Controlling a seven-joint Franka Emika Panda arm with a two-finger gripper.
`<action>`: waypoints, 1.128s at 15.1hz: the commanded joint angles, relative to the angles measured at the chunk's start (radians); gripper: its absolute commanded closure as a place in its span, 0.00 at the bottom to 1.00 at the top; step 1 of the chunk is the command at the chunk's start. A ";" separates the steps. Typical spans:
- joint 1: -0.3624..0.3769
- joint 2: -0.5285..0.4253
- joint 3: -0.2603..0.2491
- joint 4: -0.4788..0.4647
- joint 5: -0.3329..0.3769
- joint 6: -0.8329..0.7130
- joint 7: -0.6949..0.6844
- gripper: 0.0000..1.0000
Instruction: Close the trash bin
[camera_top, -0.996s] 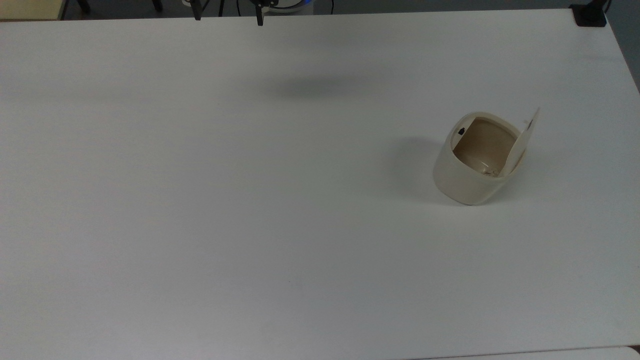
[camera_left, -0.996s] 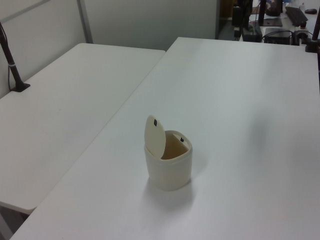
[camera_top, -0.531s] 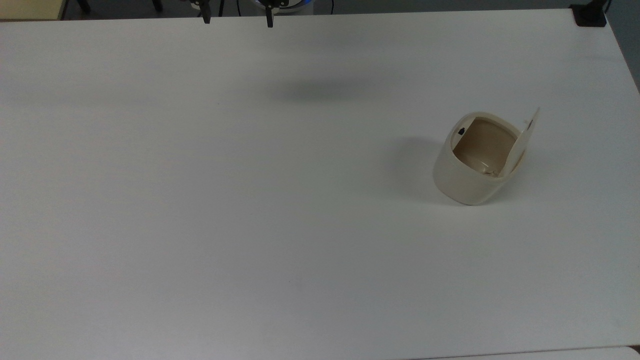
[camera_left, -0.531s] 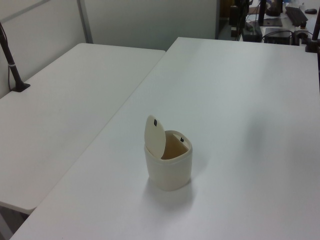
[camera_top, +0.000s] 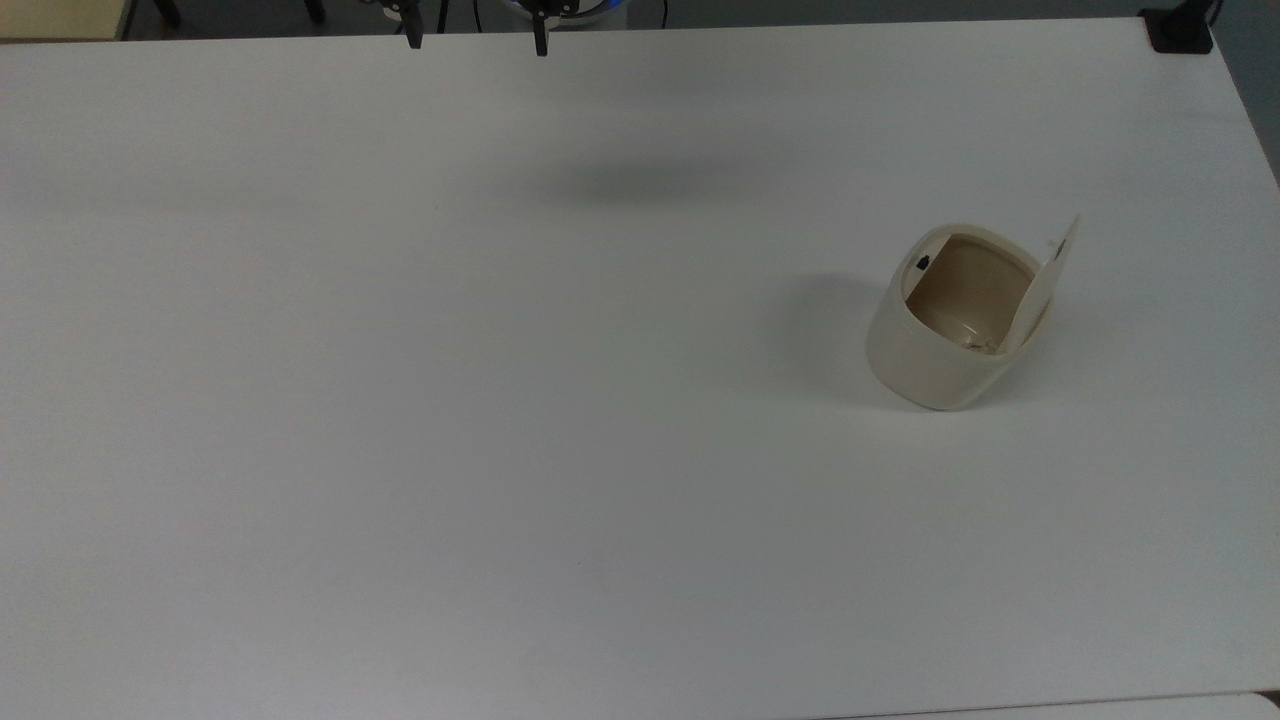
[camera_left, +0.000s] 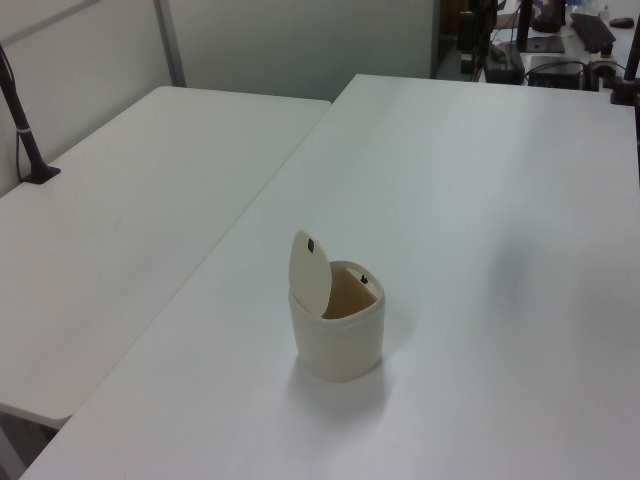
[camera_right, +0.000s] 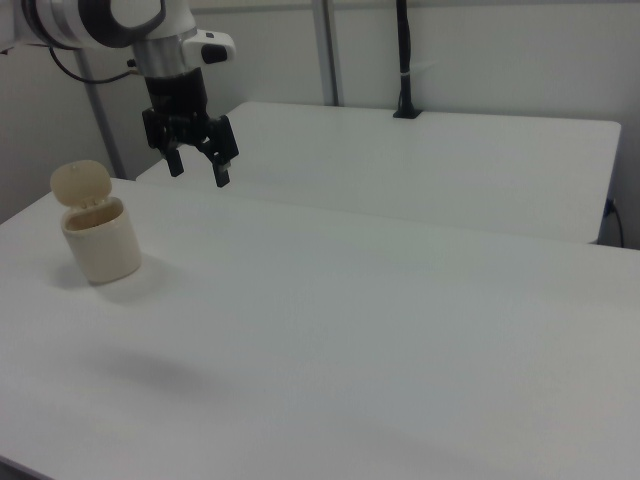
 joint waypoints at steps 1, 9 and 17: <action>-0.003 0.008 -0.016 0.016 0.009 -0.008 -0.042 0.00; -0.028 0.019 -0.030 0.016 -0.035 -0.054 -0.276 0.00; -0.037 0.019 -0.030 0.015 -0.024 -0.053 -0.401 0.06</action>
